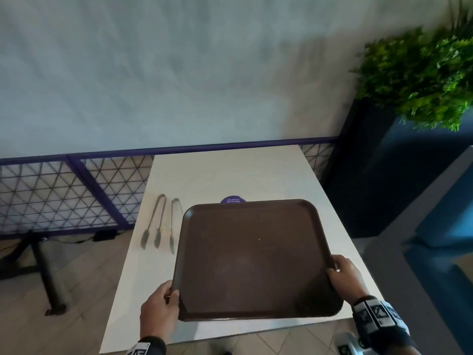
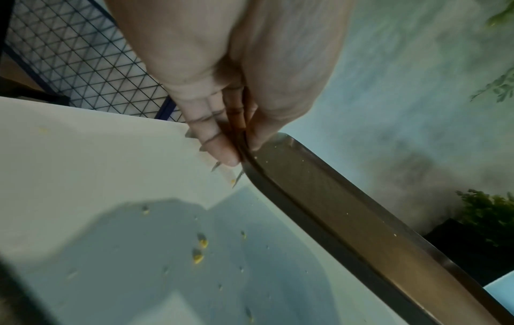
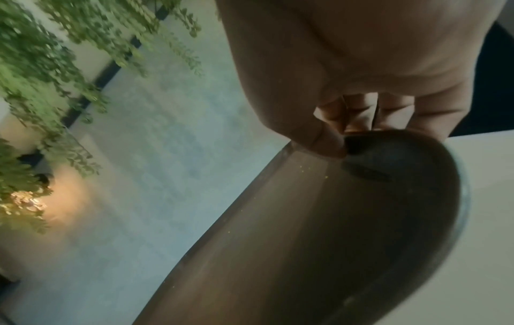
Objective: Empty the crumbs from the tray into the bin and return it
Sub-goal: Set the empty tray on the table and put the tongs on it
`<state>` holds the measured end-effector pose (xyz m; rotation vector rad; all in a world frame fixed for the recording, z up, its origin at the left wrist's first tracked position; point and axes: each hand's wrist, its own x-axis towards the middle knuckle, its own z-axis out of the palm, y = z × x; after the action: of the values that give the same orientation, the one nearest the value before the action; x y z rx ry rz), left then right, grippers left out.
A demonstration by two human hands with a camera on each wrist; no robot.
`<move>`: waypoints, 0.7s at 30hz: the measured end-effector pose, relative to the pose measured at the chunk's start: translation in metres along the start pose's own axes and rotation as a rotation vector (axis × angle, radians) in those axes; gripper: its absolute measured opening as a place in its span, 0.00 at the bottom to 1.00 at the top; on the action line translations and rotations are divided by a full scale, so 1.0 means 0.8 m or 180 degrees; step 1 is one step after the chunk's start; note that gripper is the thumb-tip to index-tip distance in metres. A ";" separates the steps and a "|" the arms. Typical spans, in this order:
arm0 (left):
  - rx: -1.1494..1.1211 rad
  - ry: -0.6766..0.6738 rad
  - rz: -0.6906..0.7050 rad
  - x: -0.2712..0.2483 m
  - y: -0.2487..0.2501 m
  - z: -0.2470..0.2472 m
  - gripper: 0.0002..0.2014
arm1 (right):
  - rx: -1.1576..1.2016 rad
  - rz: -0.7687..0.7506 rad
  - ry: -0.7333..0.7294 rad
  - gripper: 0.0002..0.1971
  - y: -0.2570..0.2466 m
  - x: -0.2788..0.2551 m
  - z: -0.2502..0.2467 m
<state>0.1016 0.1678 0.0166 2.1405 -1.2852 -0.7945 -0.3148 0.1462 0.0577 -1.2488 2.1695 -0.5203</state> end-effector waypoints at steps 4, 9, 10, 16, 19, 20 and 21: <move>0.0210 -0.0177 -0.0029 0.067 0.022 0.013 0.09 | -0.0193 0.0062 -0.0106 0.13 -0.038 0.057 0.000; 0.0643 -0.0234 0.0024 0.123 0.061 0.027 0.03 | -0.0519 0.0263 -0.0255 0.15 -0.056 0.130 0.011; 0.0709 -0.0238 -0.0002 0.134 0.068 0.031 0.02 | -0.0551 0.0283 -0.0255 0.15 -0.059 0.144 0.013; 0.1335 -0.0311 -0.0132 0.213 0.103 0.071 0.04 | -0.0738 0.0354 -0.0419 0.12 -0.075 0.243 0.018; 0.1639 -0.0376 -0.0291 0.248 0.120 0.090 0.05 | -0.0829 0.0330 -0.0553 0.10 -0.085 0.294 0.024; 0.1753 -0.0390 -0.0329 0.259 0.125 0.096 0.06 | -0.0860 0.0306 -0.0600 0.09 -0.088 0.311 0.027; 0.1857 -0.0405 -0.0379 0.269 0.129 0.101 0.06 | -0.0893 0.0286 -0.0654 0.09 -0.089 0.327 0.031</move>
<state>0.0643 -0.0790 -0.0158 2.6751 -1.6188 -0.6651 -0.3561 -0.1178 0.0059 -1.2783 2.1607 -0.0465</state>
